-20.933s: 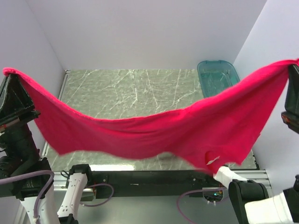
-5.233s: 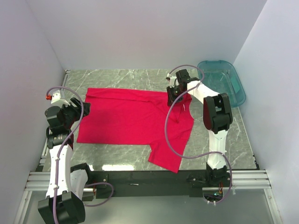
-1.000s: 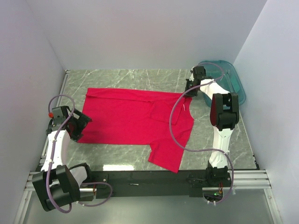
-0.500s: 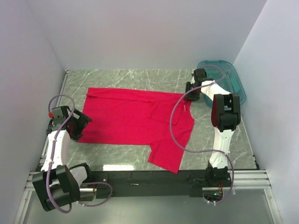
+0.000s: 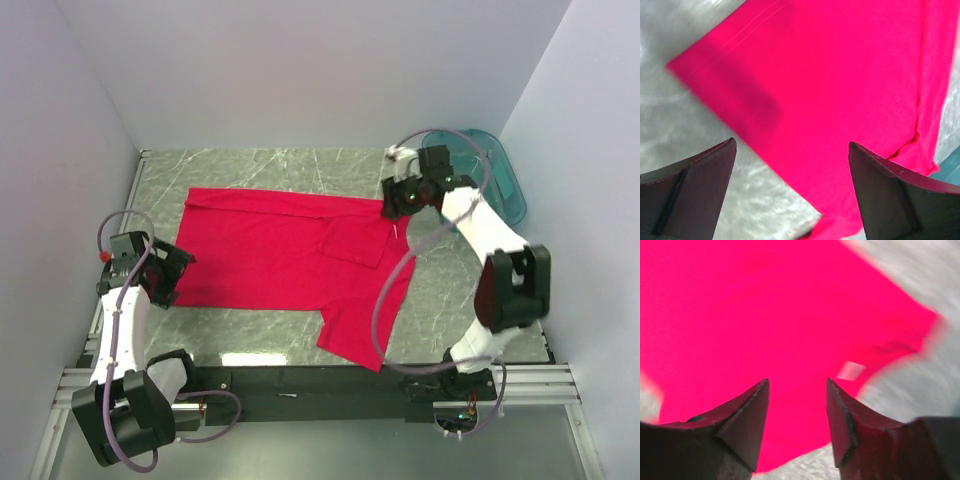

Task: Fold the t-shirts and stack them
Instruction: Fold the tshirt

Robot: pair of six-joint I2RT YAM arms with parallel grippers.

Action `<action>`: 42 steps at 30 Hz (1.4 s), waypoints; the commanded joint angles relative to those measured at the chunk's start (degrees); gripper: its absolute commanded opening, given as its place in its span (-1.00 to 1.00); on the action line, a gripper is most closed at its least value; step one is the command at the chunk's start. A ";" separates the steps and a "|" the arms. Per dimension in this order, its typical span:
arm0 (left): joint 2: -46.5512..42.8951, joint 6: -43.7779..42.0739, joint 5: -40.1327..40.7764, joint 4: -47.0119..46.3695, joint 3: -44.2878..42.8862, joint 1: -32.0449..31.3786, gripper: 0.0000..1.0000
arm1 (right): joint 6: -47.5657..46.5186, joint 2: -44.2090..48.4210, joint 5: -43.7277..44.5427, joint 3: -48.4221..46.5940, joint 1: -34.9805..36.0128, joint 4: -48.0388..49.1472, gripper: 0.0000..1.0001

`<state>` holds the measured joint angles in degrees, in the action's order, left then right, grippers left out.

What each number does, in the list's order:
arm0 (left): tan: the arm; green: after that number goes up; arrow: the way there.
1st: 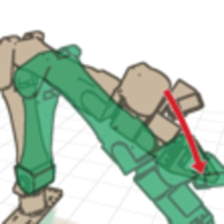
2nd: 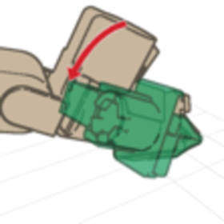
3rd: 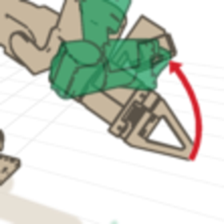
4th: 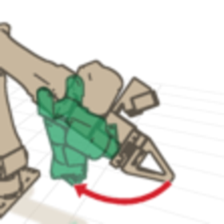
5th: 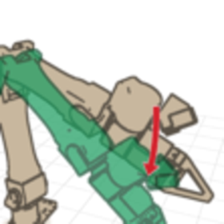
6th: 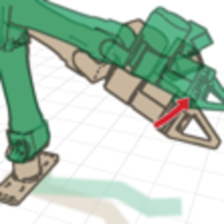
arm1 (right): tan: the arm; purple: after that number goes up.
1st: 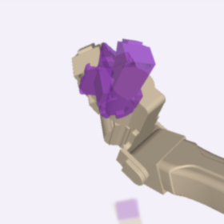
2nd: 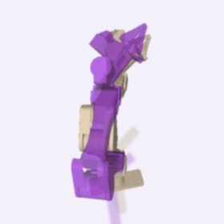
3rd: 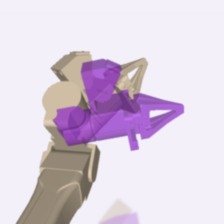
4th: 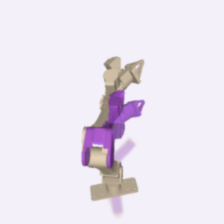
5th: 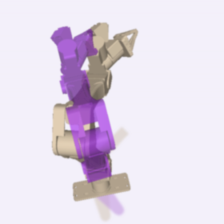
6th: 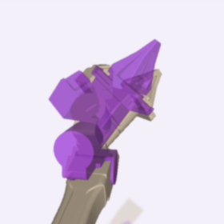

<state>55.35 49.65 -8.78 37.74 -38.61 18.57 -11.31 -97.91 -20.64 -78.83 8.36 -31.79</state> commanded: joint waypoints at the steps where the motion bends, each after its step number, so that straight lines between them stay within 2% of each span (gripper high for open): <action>1: -0.07 9.57 3.40 10.39 -1.64 0.15 0.99 | -22.48 9.38 -17.47 8.22 8.05 -3.53 0.10; 2: 0.28 11.94 3.76 11.91 -1.64 0.24 0.99 | -27.49 16.01 -19.85 11.47 10.69 -3.19 0.09; 3: 0.54 13.01 4.11 13.40 -1.64 0.24 0.94 | -37.11 20.17 -22.57 20.03 15.32 -1.88 0.09; 5: 1.33 14.94 5.08 15.87 -1.12 0.24 0.82 | -43.07 32.00 -23.56 29.74 20.01 7.32 0.52; 6: 1.34 15.39 5.52 16.14 -0.77 0.24 0.59 | -45.44 35.12 -24.09 37.61 21.51 11.27 0.73; 7: 1.42 16.35 6.74 16.23 0.02 0.24 0.46 | -47.29 36.98 -27.31 39.52 23.35 13.49 0.89; 9: 1.42 17.23 8.33 15.88 0.73 0.33 0.19 | -48.37 34.29 -29.01 36.84 24.42 9.31 0.81; 10: 1.69 17.58 8.60 15.79 1.25 0.33 0.15 | -48.63 32.97 -29.88 35.77 25.21 5.11 0.65; 13: 2.82 18.64 11.58 16.93 1.17 0.42 0.15 | -49.25 31.29 -27.62 34.61 27.40 3.57 0.55; 17: 5.63 17.51 14.49 12.46 1.96 0.68 0.17 | -45.92 34.18 -26.56 37.87 28.11 9.46 0.56; 26: 16.44 11.45 11.60 -0.02 2.93 4.37 0.09 | -44.77 34.98 -25.59 37.17 28.20 9.64 0.54; 32: 20.67 4.24 7.72 -3.19 1.78 9.64 0.12 | -44.59 34.80 -25.41 36.55 28.12 9.20 0.54; 38: 22.08 2.04 8.60 -2.49 -0.94 12.37 0.13 | -45.11 34.54 -24.44 35.94 28.11 8.06 0.53; 42: 24.53 0.11 10.18 -3.71 -2.70 13.25 0.06 | -45.90 35.42 -24.62 36.11 28.11 7.36 0.53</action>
<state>78.26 53.23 -2.04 39.18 -39.16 30.92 -56.47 -64.14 -45.28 -41.04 36.25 -24.29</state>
